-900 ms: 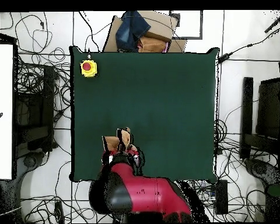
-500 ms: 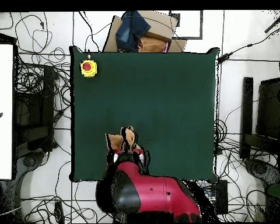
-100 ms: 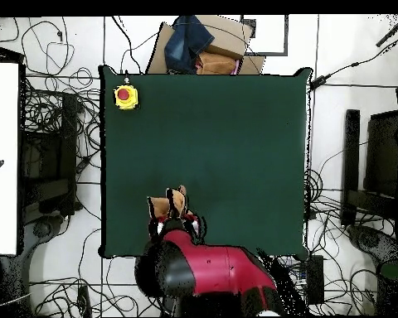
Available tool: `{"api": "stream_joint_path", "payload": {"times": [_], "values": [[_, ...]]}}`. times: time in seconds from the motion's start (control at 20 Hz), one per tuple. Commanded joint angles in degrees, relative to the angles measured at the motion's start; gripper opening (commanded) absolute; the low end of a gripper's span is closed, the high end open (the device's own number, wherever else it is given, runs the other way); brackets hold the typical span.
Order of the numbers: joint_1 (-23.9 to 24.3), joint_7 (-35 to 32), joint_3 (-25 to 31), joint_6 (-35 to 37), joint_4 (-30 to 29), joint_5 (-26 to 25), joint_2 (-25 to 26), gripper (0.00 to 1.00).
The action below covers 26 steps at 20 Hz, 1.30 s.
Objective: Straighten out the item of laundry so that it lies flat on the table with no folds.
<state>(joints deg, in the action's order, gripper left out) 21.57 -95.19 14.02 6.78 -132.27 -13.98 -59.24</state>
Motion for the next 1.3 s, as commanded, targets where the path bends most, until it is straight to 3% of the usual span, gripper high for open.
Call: {"api": "stream_joint_path", "payload": {"times": [0.05, 0.25, 0.4, 0.55, 0.65, 0.7, 0.75, 0.85, 1.05, 1.15, 1.3], "values": [[-3.1, -6.9, -3.6, -10.1, 5.0, -4.9, 14.9, 0.0], [-4.1, -7.8, -4.5, -12.0, 5.4, -5.0, 15.9, 0.0], [-1.8, -6.9, -1.5, -7.4, 1.8, -4.2, 9.2, 0.0], [8.0, -3.2, 12.1, 5.2, -7.9, 3.5, -9.2, 0.0], [12.1, 6.4, 18.3, 13.7, -13.3, 16.7, -21.2, 0.0], [10.2, 12.6, 14.5, 19.1, -13.7, 22.0, -26.4, 0.0], [7.9, 15.9, 10.0, 25.2, -12.7, 23.9, -30.5, 0.0], [6.0, 17.5, 6.2, 34.0, -10.4, 23.9, -35.2, 0.0], [4.4, 17.8, 2.9, 44.7, -6.3, 22.6, -39.5, 0.0], [3.8, 17.7, 2.2, 43.9, -5.7, 21.7, -39.1, 0.0], [4.2, 17.6, 3.2, 32.8, -8.1, 21.4, -32.7, 0.0]]}}
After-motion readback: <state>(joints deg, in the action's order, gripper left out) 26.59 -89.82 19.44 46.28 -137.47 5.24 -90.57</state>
